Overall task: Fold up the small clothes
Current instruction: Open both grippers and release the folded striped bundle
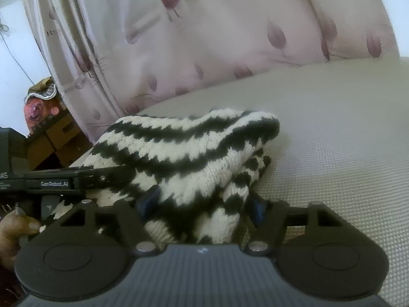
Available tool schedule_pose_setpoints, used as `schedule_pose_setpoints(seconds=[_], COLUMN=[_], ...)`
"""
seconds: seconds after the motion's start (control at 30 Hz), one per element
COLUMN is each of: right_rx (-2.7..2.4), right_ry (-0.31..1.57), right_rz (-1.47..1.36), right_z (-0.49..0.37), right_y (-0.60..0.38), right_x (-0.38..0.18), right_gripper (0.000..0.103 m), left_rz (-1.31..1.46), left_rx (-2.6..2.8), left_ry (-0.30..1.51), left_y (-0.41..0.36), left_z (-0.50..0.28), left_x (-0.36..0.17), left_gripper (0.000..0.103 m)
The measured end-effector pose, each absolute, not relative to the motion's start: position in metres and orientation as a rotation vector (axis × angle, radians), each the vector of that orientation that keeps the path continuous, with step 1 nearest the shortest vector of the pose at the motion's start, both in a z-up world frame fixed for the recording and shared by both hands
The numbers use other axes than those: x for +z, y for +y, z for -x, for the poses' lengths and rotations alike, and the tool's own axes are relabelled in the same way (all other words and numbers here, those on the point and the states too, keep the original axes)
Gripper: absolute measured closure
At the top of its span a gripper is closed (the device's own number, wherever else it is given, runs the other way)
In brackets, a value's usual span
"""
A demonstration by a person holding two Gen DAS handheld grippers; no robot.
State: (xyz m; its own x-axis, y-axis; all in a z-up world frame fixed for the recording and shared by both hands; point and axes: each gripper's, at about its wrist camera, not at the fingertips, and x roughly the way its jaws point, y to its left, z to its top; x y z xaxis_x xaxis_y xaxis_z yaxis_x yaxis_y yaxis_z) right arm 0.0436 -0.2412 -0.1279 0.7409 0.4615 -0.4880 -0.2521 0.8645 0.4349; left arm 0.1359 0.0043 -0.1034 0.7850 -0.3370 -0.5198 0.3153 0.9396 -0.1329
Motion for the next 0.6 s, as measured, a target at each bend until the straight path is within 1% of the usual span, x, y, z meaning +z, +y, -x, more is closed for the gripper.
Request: schedule_pose_setpoints(seconds=[0.17, 0.43, 0.6], right_rx=[0.380, 0.322, 0.268], right_ry=[0.622, 0.628, 0.528], right_rz=[-0.331, -0.284, -0.219], right_z=[-0.041, -0.032, -0.005], right_y=[-0.239, -0.231, -0.222], right_x=[-0.126, -0.115, -0.094], right_gripper=[0.030, 0.029, 0.028], left_rz=[0.013, -0.033, -0.043], left_rx=[-0.323, -0.267, -0.215], left_ry=[0.544, 0.507, 0.480], left_y=[0.001, -0.004, -0.007], left_z=[-0.129, -0.116, -0.100], left_x=[-0.099, -0.091, -0.083], left_gripper=[0.000, 0.000, 0.000])
